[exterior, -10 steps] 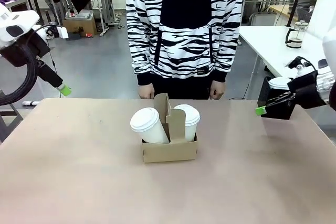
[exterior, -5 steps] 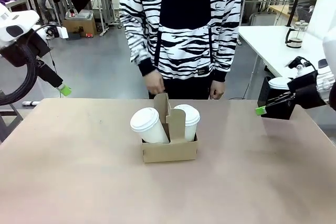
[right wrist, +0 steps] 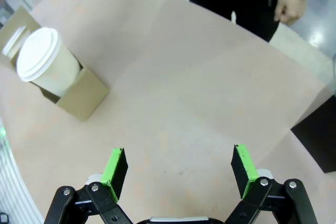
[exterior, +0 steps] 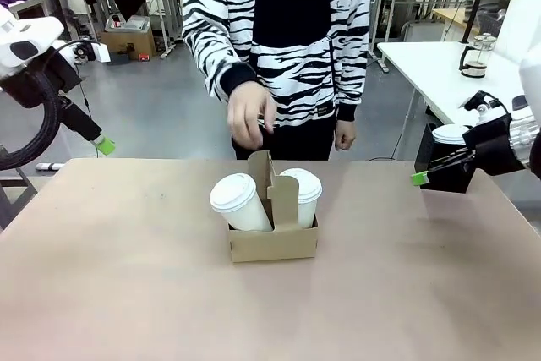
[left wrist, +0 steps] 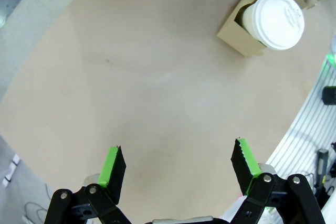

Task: Pour a drink into a cup and package it in a carrier.
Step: Insert the held 600 ml Paper Cup into the Cup Carrier.

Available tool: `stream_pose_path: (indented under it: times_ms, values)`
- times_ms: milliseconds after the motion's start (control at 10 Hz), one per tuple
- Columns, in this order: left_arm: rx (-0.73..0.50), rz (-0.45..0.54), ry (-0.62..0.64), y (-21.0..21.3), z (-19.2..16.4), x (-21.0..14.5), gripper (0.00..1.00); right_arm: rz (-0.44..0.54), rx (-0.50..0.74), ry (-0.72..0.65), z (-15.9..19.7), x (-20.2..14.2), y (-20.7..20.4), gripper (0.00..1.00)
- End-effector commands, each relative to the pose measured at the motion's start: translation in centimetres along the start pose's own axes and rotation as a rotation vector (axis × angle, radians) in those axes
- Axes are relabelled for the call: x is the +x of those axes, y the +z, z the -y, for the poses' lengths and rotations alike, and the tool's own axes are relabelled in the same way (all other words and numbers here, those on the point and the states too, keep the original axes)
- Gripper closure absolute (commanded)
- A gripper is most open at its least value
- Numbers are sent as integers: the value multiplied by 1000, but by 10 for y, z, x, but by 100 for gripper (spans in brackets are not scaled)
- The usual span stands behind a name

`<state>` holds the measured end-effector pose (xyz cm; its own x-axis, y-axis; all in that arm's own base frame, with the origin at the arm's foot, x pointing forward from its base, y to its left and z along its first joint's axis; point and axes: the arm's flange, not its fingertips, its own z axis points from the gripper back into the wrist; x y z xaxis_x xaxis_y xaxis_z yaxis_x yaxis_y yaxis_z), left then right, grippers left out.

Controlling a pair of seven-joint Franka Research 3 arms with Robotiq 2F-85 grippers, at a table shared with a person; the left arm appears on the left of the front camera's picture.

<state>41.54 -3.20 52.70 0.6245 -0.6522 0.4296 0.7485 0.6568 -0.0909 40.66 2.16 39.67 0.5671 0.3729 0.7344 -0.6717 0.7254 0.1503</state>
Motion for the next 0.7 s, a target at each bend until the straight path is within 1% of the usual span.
stream_pose_path:
  times_ms: [0,600]
  values:
    - [11,-11,10,2,1,1,0,-3,11,3,-1,-2,0,0]
    - [11,-11,10,2,1,1,0,-3,11,3,-1,-2,0,0]
